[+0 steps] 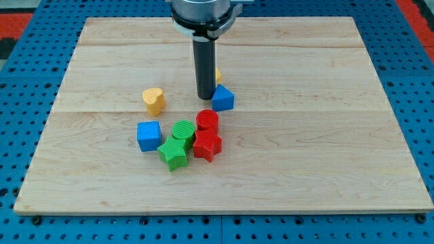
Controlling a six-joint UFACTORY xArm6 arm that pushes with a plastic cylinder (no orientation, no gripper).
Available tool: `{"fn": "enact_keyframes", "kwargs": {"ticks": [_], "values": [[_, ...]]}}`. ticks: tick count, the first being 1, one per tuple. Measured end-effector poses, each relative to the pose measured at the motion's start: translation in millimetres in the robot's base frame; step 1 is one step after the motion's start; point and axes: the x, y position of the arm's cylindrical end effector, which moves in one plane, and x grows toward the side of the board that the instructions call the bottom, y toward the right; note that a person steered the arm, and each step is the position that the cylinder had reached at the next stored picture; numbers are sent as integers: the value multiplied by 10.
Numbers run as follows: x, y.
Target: Move yellow hexagon towards top center
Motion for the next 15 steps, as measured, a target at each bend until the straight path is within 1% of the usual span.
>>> {"fn": "enact_keyframes", "kwargs": {"ticks": [2, 3, 4, 6, 7, 8, 9, 10, 11, 12, 13, 14, 15], "values": [[-193, -583], [-125, -1146], [-125, -1238], [-168, -338], [-318, 250], [-669, 705], [-707, 1122], [-801, 1208], [-1323, 887], [-1581, 499], [-1064, 717], [-871, 858], [-1234, 1596]]}}
